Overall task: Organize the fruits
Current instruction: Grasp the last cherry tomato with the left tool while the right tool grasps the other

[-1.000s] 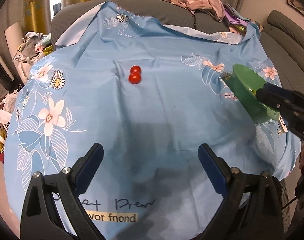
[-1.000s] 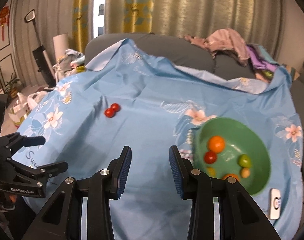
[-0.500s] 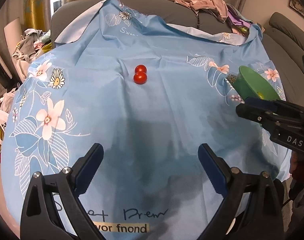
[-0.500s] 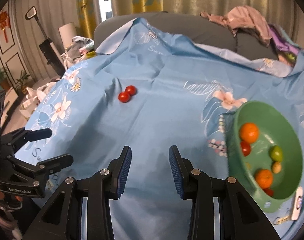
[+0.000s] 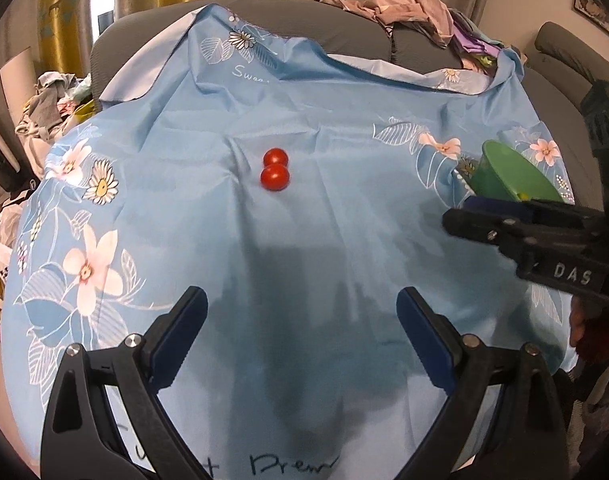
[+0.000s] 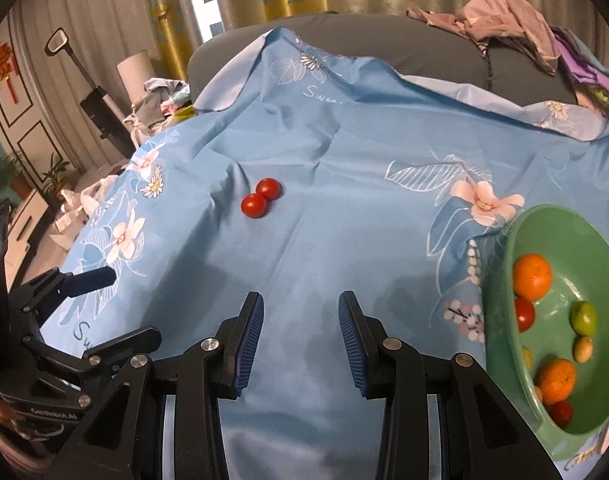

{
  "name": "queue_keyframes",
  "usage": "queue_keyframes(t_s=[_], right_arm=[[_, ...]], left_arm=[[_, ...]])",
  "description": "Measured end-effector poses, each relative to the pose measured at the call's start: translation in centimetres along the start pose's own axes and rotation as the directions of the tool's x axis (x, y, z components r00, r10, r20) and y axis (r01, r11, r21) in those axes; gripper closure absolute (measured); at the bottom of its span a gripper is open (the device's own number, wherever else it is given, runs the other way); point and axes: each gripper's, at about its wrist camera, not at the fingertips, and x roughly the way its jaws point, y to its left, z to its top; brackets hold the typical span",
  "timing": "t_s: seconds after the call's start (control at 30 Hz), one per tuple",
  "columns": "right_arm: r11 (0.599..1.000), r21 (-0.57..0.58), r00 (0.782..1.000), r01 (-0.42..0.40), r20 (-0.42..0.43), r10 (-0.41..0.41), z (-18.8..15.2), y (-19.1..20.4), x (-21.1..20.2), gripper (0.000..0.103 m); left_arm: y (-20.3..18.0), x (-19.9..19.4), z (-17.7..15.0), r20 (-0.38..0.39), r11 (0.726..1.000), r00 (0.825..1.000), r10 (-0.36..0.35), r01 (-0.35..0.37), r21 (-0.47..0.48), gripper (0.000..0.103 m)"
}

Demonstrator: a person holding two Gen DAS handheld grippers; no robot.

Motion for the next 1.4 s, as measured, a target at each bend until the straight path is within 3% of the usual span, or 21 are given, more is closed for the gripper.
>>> queue_keyframes(t_s=[0.53, 0.77, 0.87, 0.97, 1.07, 1.1, 1.17, 1.27, 1.4], right_arm=[[0.997, 0.040, 0.998, -0.060, 0.012, 0.060, 3.2, -1.7, 2.3, 0.064], [0.993, 0.074, 0.996, -0.090, 0.015, 0.089, 2.8, -2.8, 2.8, 0.064], [0.992, 0.088, 0.996, -0.093, 0.018, 0.091, 2.8, -3.5, 3.2, 0.064], [0.991, 0.097, 0.996, -0.091, 0.017, 0.090, 3.0, -4.1, 3.8, 0.064], [0.990, 0.106, 0.996, -0.093, 0.018, 0.092, 3.7, -4.5, 4.5, 0.064], [0.989, 0.108, 0.995, -0.102, 0.020, 0.100, 4.1, -4.5, 4.8, 0.064], [0.987, 0.115, 0.993, -0.116, 0.017, 0.114, 4.8, -4.6, 5.5, 0.064], [0.982, 0.124, 0.990, -0.139, -0.001, 0.141, 5.7, -4.5, 6.9, 0.064], [0.974, 0.132, 0.981, -0.185, -0.032, 0.190, 6.9, -3.8, 9.0, 0.064]], left_arm=[[-0.1, 4.1, 4.6, 0.001, 0.999, 1.000, -0.012, 0.012, 0.035, 0.012], [0.5, 7.7, 7.2, -0.046, 1.000, 0.998, -0.030, 0.030, 0.002, 0.023], [0.7, 9.2, 8.0, -0.067, 1.000, 0.998, -0.006, 0.005, -0.014, 0.026], [0.8, 10.8, 8.5, -0.086, 0.999, 0.996, 0.033, -0.034, -0.015, 0.037], [1.4, 12.6, 9.0, -0.105, 0.997, 0.991, 0.079, -0.081, -0.013, 0.040], [1.6, 13.0, 9.0, -0.114, 0.996, 0.990, 0.082, -0.085, -0.016, 0.044], [2.1, 14.0, 9.1, -0.147, 0.996, 0.986, 0.079, -0.084, -0.029, 0.063], [2.5, 14.0, 9.4, -0.146, 0.995, 0.986, 0.077, -0.085, -0.050, 0.073], [3.4, 13.4, 9.5, -0.130, 0.994, 0.990, 0.064, -0.075, -0.082, 0.073]])
